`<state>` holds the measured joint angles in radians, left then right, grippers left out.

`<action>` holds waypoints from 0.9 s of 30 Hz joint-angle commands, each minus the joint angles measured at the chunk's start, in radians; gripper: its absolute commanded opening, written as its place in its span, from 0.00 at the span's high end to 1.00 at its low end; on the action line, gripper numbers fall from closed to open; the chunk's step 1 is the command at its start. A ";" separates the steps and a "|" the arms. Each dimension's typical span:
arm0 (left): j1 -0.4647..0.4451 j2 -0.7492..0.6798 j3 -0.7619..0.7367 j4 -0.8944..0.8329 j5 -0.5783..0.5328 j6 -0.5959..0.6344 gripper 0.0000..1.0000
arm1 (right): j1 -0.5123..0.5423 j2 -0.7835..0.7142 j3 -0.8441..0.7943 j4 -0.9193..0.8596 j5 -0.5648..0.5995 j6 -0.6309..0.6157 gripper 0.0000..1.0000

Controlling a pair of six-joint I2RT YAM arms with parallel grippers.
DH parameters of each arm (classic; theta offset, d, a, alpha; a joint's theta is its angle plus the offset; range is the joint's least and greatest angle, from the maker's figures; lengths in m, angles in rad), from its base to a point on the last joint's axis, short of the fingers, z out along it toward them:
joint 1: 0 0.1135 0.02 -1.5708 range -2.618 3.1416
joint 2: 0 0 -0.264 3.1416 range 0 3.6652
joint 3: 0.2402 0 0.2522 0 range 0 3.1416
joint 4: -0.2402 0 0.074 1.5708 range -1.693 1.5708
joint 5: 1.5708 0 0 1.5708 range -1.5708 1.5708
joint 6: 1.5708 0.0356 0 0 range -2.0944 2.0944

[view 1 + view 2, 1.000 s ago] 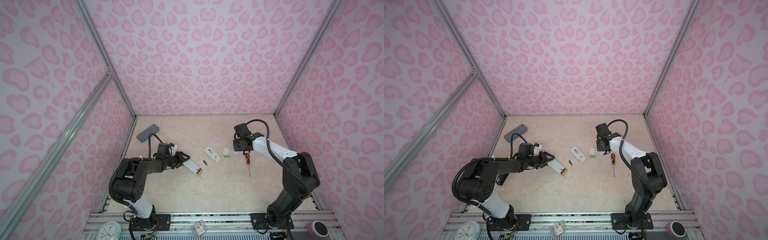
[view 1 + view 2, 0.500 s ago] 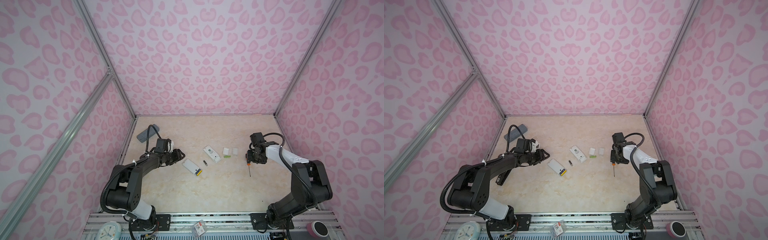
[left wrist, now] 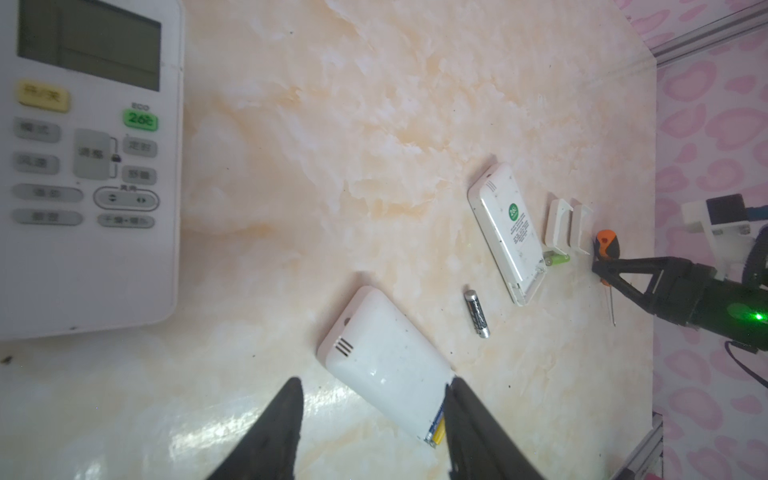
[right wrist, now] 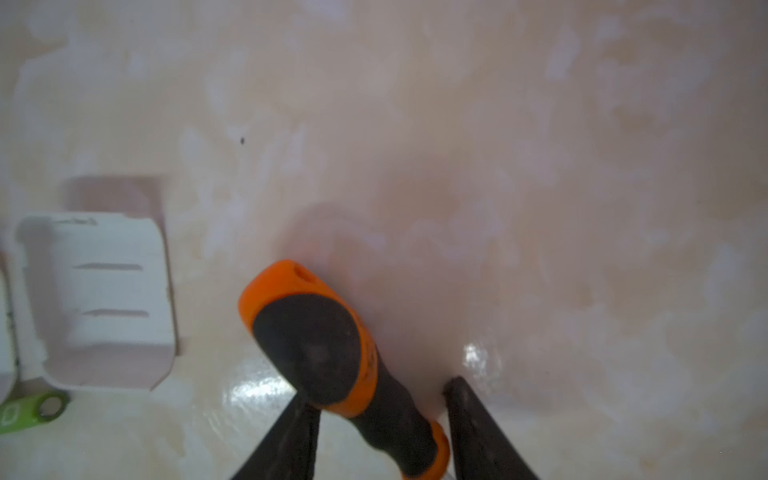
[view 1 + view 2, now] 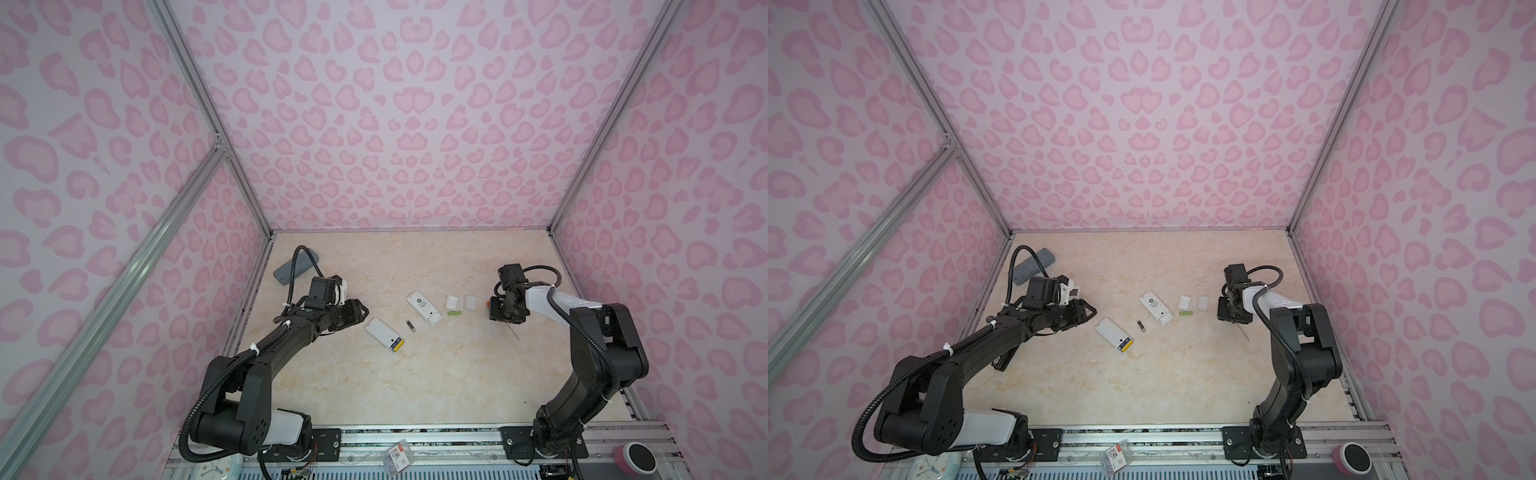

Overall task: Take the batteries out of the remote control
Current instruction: 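Grasp the orange-handled screwdriver with the right gripper while the left holds the remote, then lift the screwdriver with the right gripper toward the remote in the left gripper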

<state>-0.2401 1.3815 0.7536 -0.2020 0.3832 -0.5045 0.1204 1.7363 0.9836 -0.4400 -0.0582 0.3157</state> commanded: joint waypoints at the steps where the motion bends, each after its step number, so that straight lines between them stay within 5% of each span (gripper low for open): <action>1: -0.025 -0.024 0.001 -0.011 -0.017 -0.009 0.43 | 0.002 0.005 -0.015 -0.022 -0.079 0.019 0.74; 5: -0.088 -0.035 0.030 -0.008 -0.026 -0.013 0.44 | 0.003 -0.061 -0.040 -0.007 -0.115 0.044 0.87; 15: -0.344 -0.146 0.128 0.122 -0.154 0.016 0.47 | 0.075 -0.424 -0.211 0.286 -0.308 0.276 0.96; 27: -0.406 -0.100 0.160 0.254 0.066 0.032 0.40 | 0.276 -0.518 -0.222 0.774 -0.546 0.294 1.00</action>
<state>-0.6449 1.2663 0.9234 -0.0200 0.3622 -0.4862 0.3672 1.1992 0.7662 0.1284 -0.5098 0.5915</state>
